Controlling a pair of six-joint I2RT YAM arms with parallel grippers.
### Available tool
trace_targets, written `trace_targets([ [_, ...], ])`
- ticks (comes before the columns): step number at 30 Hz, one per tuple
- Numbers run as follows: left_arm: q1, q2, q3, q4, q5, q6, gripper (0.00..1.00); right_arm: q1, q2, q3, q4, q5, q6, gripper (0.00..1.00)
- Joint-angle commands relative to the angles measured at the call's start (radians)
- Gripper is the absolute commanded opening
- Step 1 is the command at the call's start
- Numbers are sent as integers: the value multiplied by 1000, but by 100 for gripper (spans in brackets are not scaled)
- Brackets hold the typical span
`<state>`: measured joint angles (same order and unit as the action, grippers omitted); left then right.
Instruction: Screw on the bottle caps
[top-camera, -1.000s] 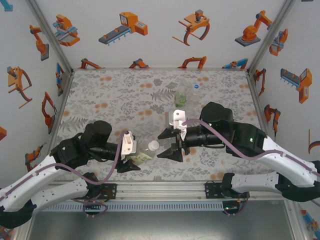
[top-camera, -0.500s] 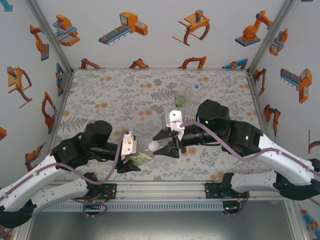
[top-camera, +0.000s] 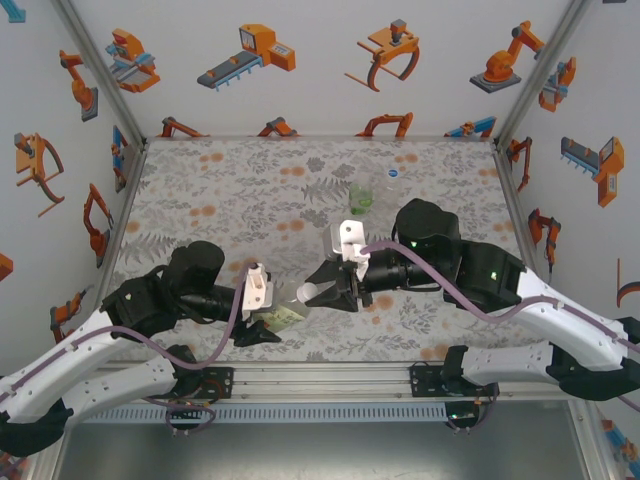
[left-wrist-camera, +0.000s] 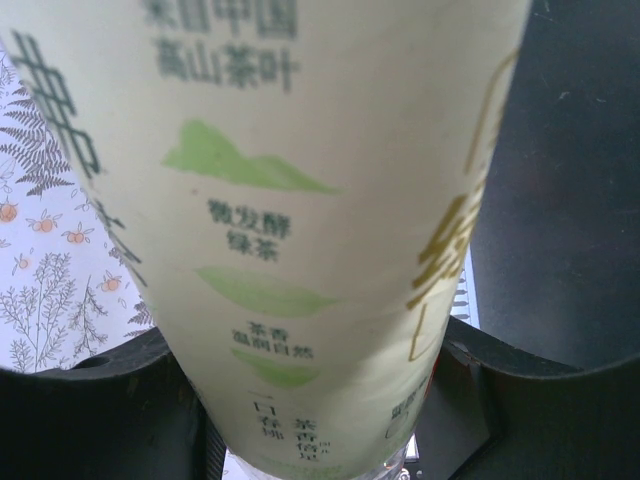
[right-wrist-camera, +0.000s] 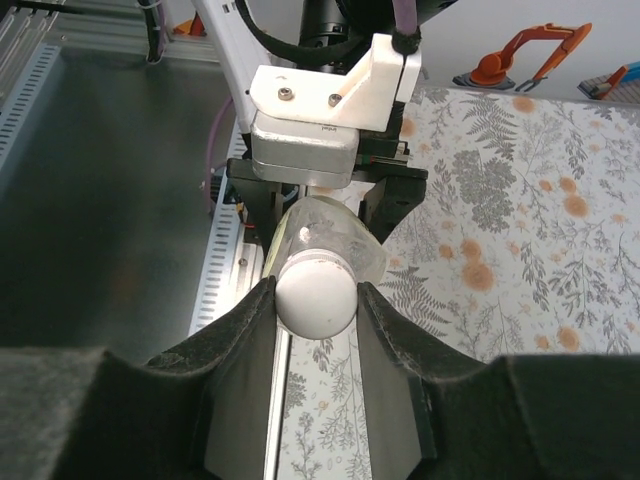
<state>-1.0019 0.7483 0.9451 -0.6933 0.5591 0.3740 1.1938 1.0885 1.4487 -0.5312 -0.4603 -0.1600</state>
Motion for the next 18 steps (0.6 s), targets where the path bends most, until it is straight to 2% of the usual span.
trace_targets([
  [1, -6, -3, 16, -9, 16, 13, 0, 1, 4, -4, 66, -15, 34, 32],
  [5, -6, -7, 15, -9, 11, 14, 0, 1, -7, -28, 82, 7, 76, 20],
  [8, -6, -7, 17, -11, 7, 13, 0, 0, -23, -69, 130, 68, 169, 0],
  [12, -5, -9, 11, -9, -1, 11, 0, 19, -44, -130, 189, 194, 340, 0],
  [18, -5, -5, 14, -6, -12, 9, 0, 132, -20, -132, 168, 445, 493, 0],
])
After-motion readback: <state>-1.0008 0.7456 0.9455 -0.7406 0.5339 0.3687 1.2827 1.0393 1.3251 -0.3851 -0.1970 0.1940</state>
